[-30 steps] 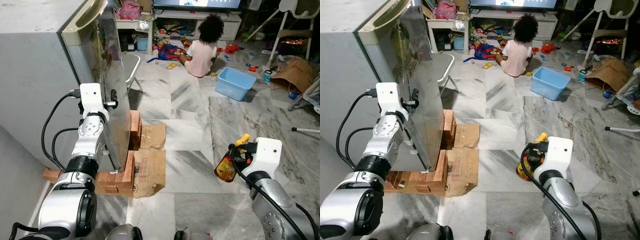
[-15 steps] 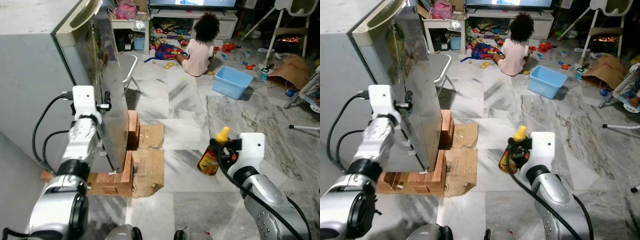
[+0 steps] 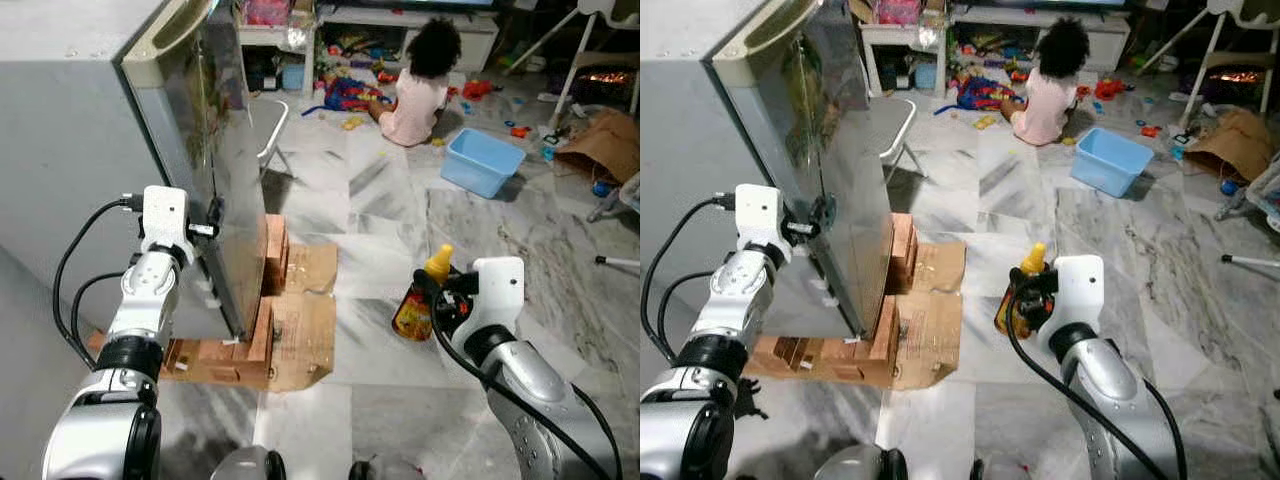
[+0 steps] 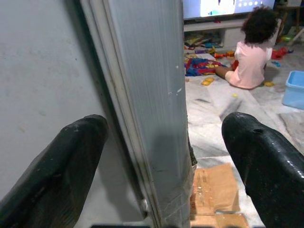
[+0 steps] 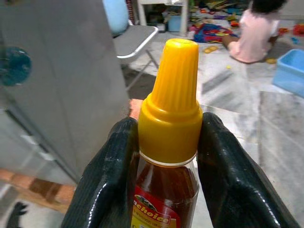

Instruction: Restocking fridge

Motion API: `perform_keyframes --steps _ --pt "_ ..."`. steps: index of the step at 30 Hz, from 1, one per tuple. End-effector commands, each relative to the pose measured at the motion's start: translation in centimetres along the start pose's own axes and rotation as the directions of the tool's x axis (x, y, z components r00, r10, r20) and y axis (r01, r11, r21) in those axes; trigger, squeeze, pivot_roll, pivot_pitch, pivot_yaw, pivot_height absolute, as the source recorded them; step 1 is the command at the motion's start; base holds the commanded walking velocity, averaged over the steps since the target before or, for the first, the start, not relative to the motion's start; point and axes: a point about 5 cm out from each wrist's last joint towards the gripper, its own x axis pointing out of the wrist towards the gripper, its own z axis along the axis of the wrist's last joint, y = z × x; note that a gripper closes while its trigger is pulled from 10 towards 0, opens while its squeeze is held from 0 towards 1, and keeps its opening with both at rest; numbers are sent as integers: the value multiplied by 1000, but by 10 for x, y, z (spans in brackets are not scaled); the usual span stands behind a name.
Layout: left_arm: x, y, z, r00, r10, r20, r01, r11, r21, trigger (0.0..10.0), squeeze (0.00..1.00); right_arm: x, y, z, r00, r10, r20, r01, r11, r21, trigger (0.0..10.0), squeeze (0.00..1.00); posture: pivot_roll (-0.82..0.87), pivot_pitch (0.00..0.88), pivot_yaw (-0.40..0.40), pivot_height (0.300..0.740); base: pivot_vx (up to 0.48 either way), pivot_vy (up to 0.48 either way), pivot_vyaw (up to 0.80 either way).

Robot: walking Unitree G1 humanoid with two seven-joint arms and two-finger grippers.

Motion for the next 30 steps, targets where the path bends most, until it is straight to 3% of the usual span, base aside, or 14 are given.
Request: perform_keyframes --steps 1,7,10,12,15,18,19,21,24,26,28,29,30 --pt "6 -4 13 999 -28 47 27 1000 4 10000 0 -5 1 8 999 4 41 -4 1000 0 10000 0 -82 0 -13 740 0 0 0" --pt "17 -24 24 995 -86 58 85 996 8 10000 0 -5 2 6 999 -6 38 5 1000 3 10000 0 -86 0 -8 740 0 0 0" --pt "22 -44 33 982 -167 87 166 986 18 10000 0 -4 2 6 999 -9 38 9 1000 6 10000 0 -86 0 -7 740 0 0 0" --pt "24 -68 39 962 -254 105 251 967 35 10000 0 -4 1 6 999 -14 36 14 1000 9 10000 0 -85 0 -7 740 0 0 0" --pt "25 -77 41 953 -282 106 278 959 52 10000 0 -4 1 5 999 -18 36 17 1000 10 10000 0 -84 0 -5 740 0 0 0" --pt "26 -113 54 912 -387 134 378 921 90 10000 0 -1 0 5 999 -21 39 21 1000 19 10000 0 -77 0 -3 740 0 0 0" --pt "26 -113 54 912 -387 134 378 921 90 10000 0 -1 0 5 999 -21 39 21 1000 19 10000 0 -77 0 -3 740 0 0 0" --pt "16 -154 73 780 -592 201 585 805 101 10000 0 -1 1 4 999 -17 39 16 1000 26 10000 0 -74 0 -2 740 0 0 0" --pt "6 -179 79 681 -699 218 685 713 151 10000 0 0 2 4 999 -11 40 9 999 31 10000 0 -78 0 2 740 0 0 0" --pt "1 -182 69 676 -710 199 693 704 158 10000 0 1 2 5 999 -9 47 7 1000 30 10000 0 -81 0 4 740 0 0 0" --pt "2 -177 63 699 -691 184 677 722 144 10000 0 1 2 6 999 -11 50 9 1000 30 10000 0 -81 0 5 740 0 0 0" --pt "5 -163 51 758 -635 150 621 772 134 10000 0 1 1 6 999 -15 53 13 999 33 10000 0 -79 0 5 740 0 0 0" --pt "5 -156 46 778 -612 141 600 791 125 10000 0 1 1 6 998 -16 53 14 999 35 10000 0 -75 0 4 740 0 0 0"
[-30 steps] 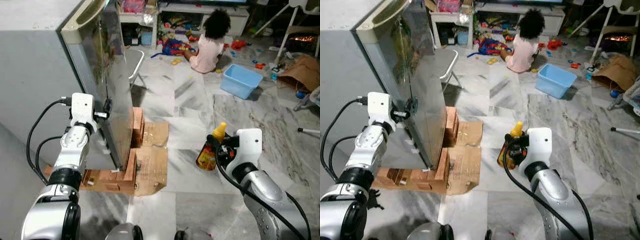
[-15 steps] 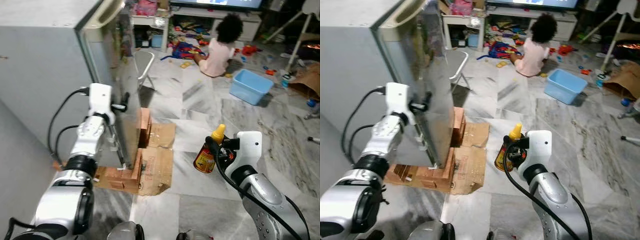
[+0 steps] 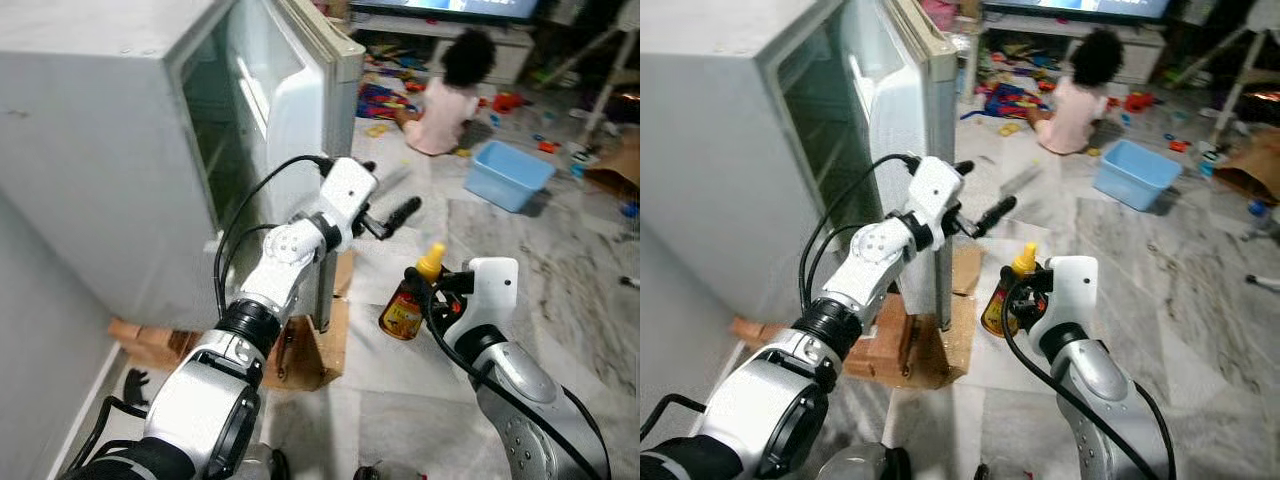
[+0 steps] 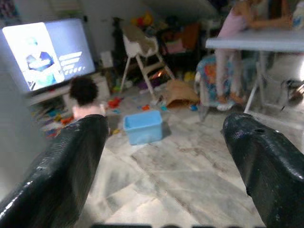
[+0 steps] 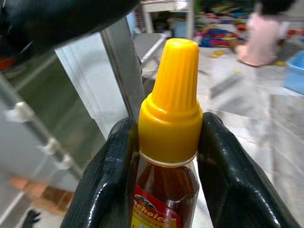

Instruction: Restocking fridge

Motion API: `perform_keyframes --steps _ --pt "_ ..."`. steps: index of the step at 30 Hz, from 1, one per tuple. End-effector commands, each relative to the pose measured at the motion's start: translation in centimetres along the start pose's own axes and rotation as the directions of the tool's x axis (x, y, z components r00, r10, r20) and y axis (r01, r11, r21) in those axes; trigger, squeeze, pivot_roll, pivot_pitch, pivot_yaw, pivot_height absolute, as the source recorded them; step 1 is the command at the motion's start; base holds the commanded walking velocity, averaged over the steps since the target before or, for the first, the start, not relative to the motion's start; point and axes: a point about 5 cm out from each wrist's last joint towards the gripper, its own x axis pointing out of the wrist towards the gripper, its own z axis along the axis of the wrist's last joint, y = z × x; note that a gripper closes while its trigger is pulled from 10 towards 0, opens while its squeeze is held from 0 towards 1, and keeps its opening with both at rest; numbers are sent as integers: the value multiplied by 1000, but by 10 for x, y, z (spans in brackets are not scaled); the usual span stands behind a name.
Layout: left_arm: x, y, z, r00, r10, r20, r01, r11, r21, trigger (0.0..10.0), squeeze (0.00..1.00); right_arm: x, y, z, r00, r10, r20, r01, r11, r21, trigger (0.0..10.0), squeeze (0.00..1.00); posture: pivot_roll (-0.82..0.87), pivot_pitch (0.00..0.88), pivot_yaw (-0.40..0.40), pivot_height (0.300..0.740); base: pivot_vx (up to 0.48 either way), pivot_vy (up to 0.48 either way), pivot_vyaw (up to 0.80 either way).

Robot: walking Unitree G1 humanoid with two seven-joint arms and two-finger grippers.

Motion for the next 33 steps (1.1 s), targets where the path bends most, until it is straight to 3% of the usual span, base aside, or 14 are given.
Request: perform_keyframes --steps 1,5,9,13,18,23,27,33 --pt "-21 18 -20 993 98 -70 -99 995 -13 10000 0 -1 -2 5 999 -4 34 4 1000 3 10000 0 -73 0 4 740 0 0 0" --pt "-53 42 -34 963 248 -106 -250 968 -5 10000 0 0 0 4 999 4 38 -4 1000 10 10000 0 -54 0 -4 740 0 0 0" --pt "-66 49 -39 943 311 -114 -314 949 -9 10000 0 2 1 3 999 12 35 -12 1000 16 10000 0 -43 0 -10 740 0 -340 0" --pt "-83 49 -45 921 369 -128 -372 928 -2 10000 0 4 1 3 999 11 32 -12 1000 9 10000 0 -36 0 -18 740 0 -456 -800" --pt "-87 42 -46 915 381 -134 -386 922 -13 10000 0 5 1 3 999 12 34 -12 1000 5 10000 0 -38 0 -18 740 0 -456 -676" --pt "-86 39 -46 904 400 -150 -406 914 -4 10000 0 6 0 4 999 8 40 -8 1000 -2 10000 0 -43 0 -15 740 118 -410 0" --pt "-86 43 -48 872 454 -186 -462 887 -1 10000 0 6 1 4 999 5 42 -5 1000 -4 10000 0 -45 0 -13 740 438 0 0" --pt "-87 46 -48 856 478 -199 -488 873 -4 10000 0 7 1 4 999 4 48 -4 1000 -11 10000 0 -43 0 -11 740 475 0 0"
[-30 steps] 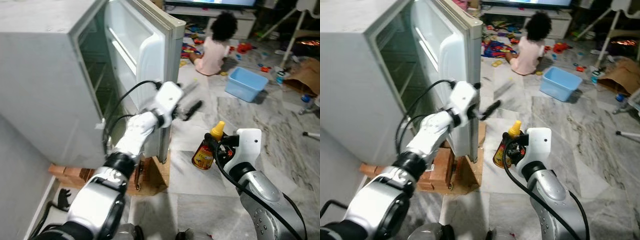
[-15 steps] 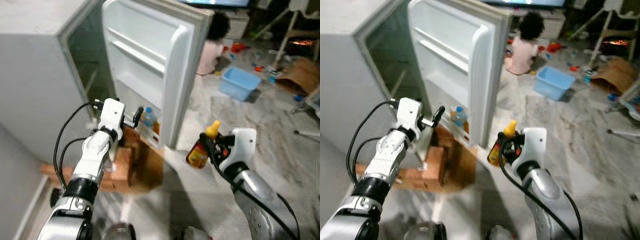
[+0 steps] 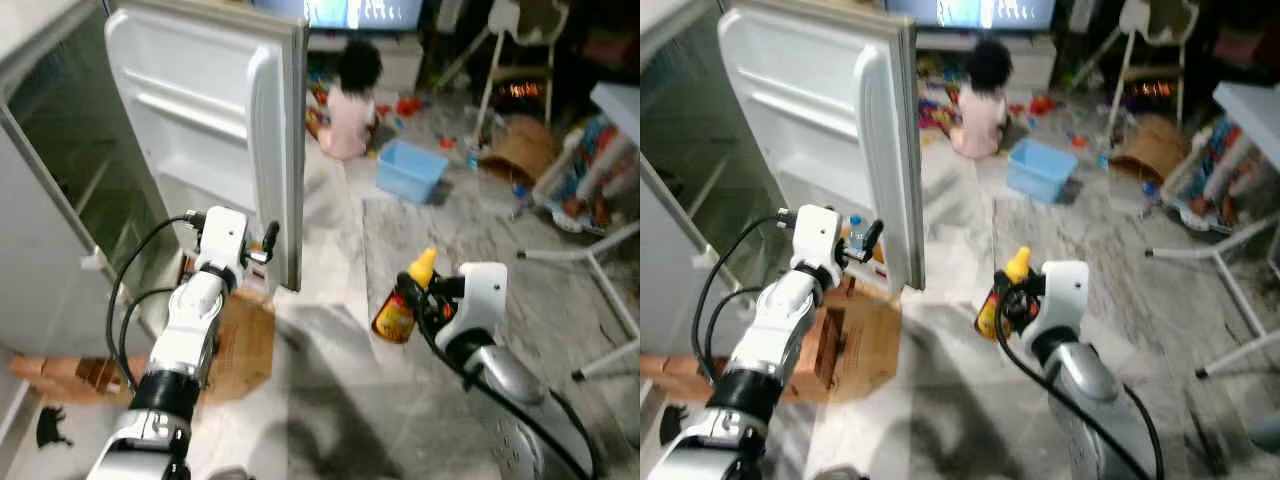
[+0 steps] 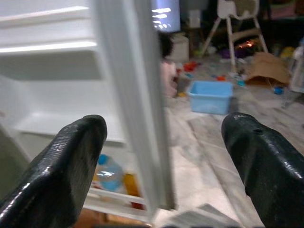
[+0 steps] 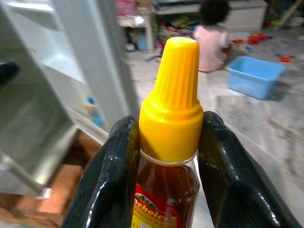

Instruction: Restocking fridge

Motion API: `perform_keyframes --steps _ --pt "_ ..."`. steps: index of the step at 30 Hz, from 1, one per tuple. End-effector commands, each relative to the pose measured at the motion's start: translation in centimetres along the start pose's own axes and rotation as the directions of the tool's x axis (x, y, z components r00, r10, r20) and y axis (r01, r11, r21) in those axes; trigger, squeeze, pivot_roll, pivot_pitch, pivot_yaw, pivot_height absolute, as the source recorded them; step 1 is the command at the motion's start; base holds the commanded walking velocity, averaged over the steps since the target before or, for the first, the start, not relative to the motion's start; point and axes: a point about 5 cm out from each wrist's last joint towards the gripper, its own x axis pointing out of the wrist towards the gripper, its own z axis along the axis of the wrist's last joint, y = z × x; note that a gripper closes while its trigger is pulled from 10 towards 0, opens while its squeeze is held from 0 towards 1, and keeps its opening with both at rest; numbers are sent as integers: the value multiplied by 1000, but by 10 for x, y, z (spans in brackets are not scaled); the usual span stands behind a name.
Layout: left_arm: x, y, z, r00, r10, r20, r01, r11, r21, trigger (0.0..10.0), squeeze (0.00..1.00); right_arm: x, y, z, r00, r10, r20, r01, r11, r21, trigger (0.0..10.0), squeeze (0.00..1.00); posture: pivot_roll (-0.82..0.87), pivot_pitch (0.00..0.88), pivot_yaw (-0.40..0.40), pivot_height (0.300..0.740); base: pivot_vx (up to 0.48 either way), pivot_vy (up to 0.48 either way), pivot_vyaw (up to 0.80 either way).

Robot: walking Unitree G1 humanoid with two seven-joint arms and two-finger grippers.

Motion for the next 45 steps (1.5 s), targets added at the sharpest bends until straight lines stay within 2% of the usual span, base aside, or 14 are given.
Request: perform_keyframes --steps 1,7,18,22,26,31,34,43,45 --pt "2 2 6 1000 5 8 -6 1000 19 10000 0 2 2 9 999 5 47 -5 1000 -7 10000 0 -43 0 -11 740 458 0 0" --pt "2 4 6 1000 25 11 -25 998 52 10000 0 2 3 9 999 5 50 -5 1000 -9 10000 0 -43 0 -9 740 419 134 0" --pt "2 3 4 999 41 0 -40 998 58 10000 0 1 3 10 998 6 56 -5 1000 -15 10000 0 -44 0 -8 740 391 277 0" --pt "3 7 2 995 98 -21 -97 994 48 10000 0 1 4 9 998 5 56 -4 1000 -17 10000 0 -47 0 -8 740 309 366 0" --pt "5 14 2 985 169 -25 -168 984 52 10000 0 1 3 9 998 3 57 -2 1000 -19 10000 0 -50 0 -7 740 0 446 0" --pt "9 12 3 988 152 -38 -150 988 44 10000 0 1 3 9 998 1 56 0 1000 -19 10000 0 -50 0 -5 740 0 454 0" --pt "14 0 5 997 69 -39 -68 997 38 10000 0 1 4 9 998 1 57 0 1000 -19 10000 0 -50 0 -5 740 0 450 0" --pt "23 -27 14 998 -69 -14 70 995 66 10000 0 2 4 9 998 2 56 -1 1000 -22 10000 0 -50 0 -5 740 0 437 0" --pt "26 -42 19 989 -149 -1 149 985 83 10000 0 2 3 9 998 0 57 1 1000 -22 10000 0 -49 0 -5 740 0 437 0"
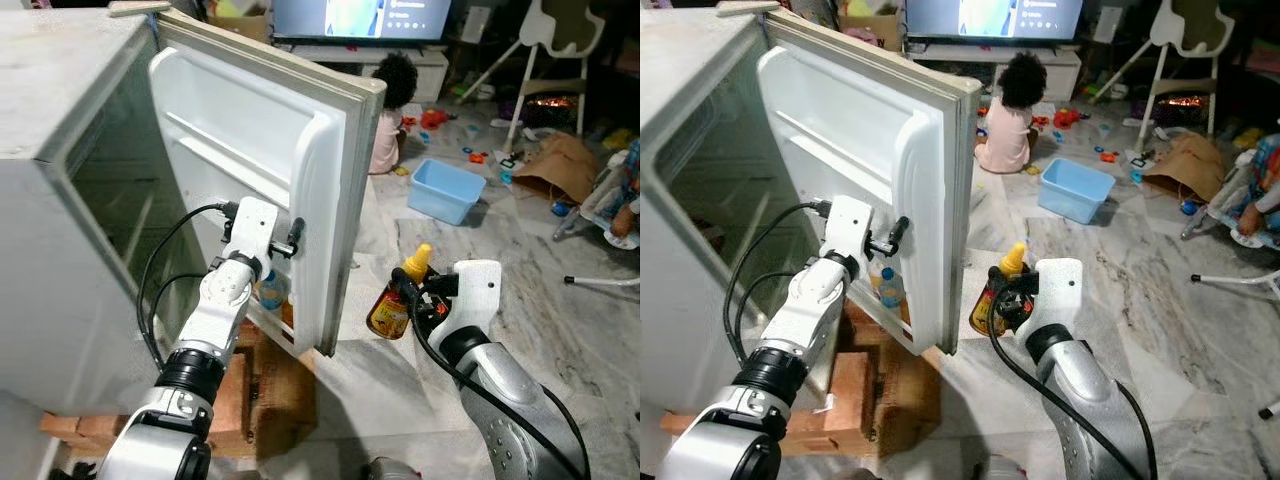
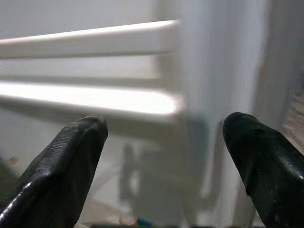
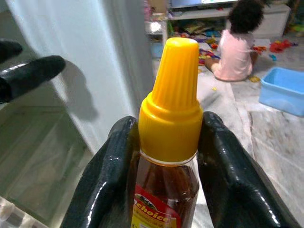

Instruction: Restocking fridge

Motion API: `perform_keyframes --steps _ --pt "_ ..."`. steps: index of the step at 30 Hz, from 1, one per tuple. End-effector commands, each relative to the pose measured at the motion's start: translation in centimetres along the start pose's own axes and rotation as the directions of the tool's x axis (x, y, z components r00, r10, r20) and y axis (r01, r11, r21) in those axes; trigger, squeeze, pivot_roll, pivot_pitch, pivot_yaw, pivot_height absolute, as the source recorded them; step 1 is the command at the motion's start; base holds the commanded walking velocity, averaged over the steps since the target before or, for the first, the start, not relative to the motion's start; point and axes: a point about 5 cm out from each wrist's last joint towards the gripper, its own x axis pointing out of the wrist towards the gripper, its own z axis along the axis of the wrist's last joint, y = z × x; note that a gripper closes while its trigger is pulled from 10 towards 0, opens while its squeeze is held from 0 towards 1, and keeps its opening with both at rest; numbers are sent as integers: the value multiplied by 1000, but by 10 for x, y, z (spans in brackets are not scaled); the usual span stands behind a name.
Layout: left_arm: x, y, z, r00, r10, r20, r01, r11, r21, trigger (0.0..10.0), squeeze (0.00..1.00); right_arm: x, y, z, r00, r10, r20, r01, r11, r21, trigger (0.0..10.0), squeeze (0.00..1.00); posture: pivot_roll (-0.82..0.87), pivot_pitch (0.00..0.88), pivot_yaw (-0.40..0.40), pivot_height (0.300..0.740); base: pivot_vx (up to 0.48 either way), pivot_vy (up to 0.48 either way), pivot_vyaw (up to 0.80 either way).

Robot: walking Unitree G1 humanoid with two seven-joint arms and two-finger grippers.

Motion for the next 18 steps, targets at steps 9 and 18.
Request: perform_keyframes --steps 9,18 --pt "7 -35 15 985 -158 70 156 987 32 10000 0 -1 -5 7 999 -31 37 32 999 -13 10000 0 -54 0 -3 740 72 146 0" --pt "-1 -30 5 983 -175 54 172 984 43 10000 0 0 -5 6 999 -32 33 32 999 -9 10000 0 -42 0 -8 740 0 0 0"
